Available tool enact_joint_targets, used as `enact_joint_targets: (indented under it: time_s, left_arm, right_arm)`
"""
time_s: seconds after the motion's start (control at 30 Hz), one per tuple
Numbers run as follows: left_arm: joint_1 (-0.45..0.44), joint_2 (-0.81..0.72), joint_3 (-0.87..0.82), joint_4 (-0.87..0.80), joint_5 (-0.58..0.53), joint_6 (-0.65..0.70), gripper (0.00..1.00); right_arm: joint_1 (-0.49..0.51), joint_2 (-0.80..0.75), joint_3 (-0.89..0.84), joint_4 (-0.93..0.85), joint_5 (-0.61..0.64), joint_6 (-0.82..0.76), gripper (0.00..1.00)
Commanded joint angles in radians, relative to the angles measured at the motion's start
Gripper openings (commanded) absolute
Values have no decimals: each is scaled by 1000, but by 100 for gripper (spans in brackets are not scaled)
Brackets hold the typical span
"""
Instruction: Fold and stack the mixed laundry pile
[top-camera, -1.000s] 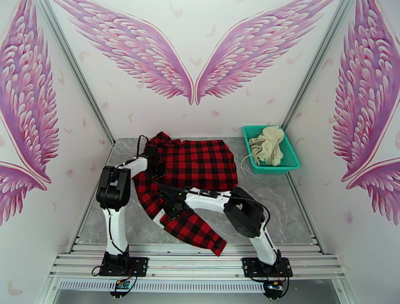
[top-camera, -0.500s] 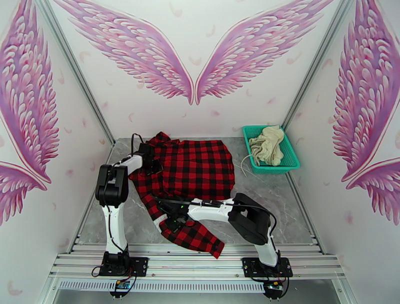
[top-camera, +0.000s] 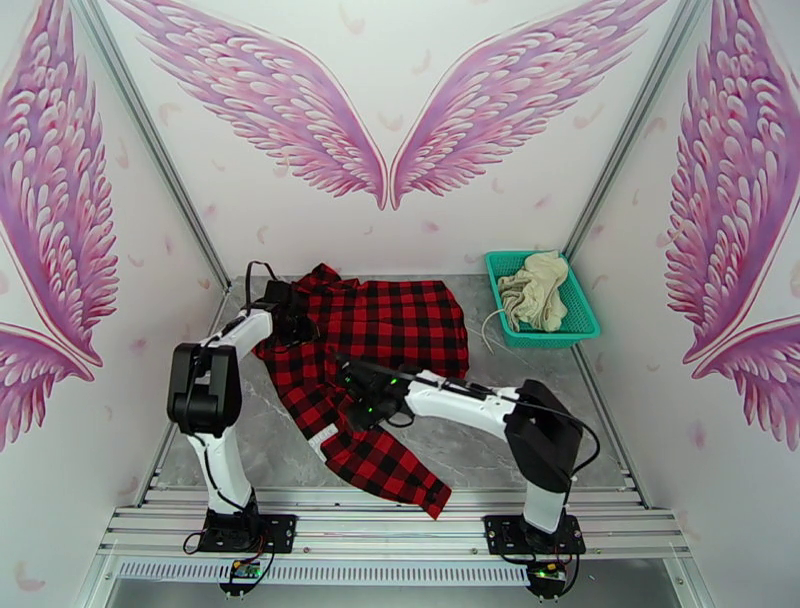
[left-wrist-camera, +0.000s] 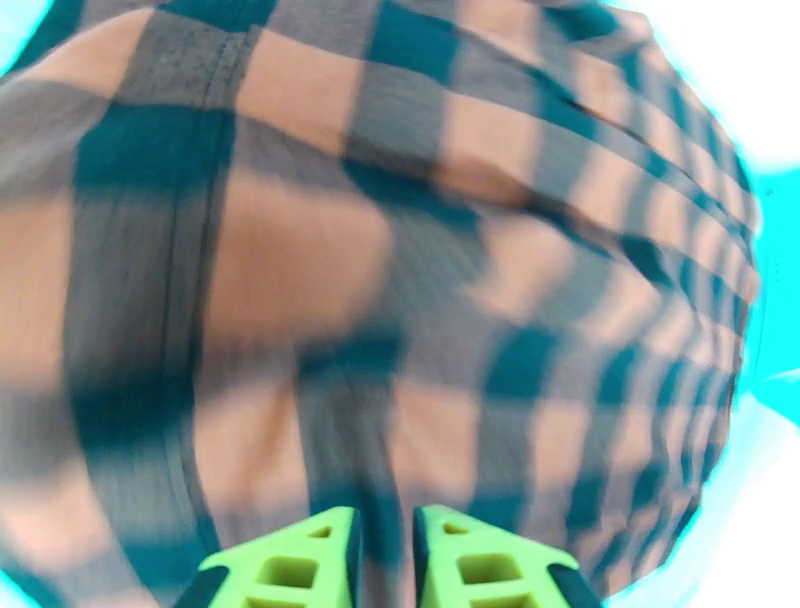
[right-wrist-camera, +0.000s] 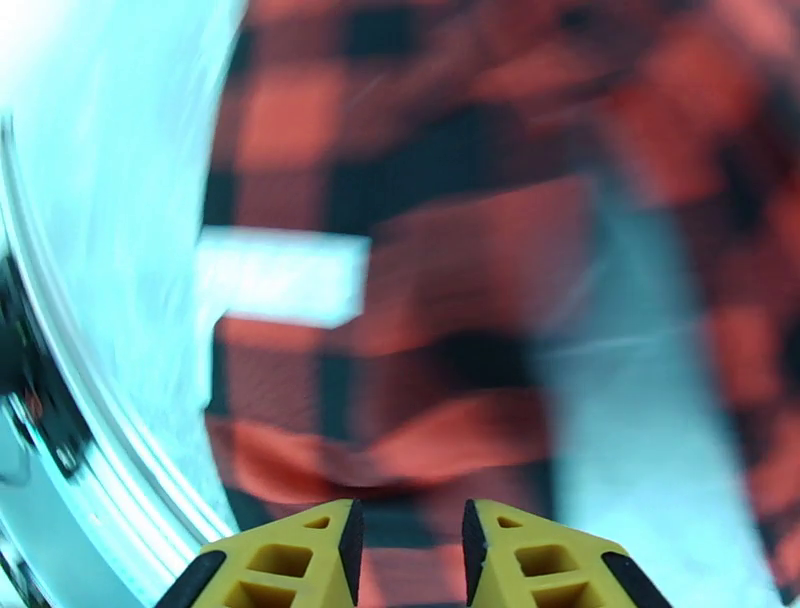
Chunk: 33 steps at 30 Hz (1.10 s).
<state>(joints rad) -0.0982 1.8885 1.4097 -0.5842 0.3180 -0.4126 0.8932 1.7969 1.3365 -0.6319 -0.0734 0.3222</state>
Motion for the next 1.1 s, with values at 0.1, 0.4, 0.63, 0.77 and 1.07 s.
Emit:
enact_joint_targets:
  time_s: [0.1, 0.4, 0.63, 0.77, 1.07]
  left_arm:
    - [-190, -96, -183, 13, 39, -1, 14]
    - [-307, -91, -299, 18, 6, -9, 9]
    - [-344, -71, -410, 21, -30, -6, 8]
    - [-350, -92, -452, 25, -18, -8, 8]
    - [-346, -290, -342, -100, -70, -22, 30]
  right_arm:
    - [-227, 11, -26, -68, 172, 87, 28]
    - [-475, 253, 152, -115, 182, 118, 25]
    - [-525, 430, 306, -150, 167, 124, 26]
    - [-533, 467, 379, -191, 172, 124, 29]
    - [-537, 202, 246, -199, 168, 129, 43]
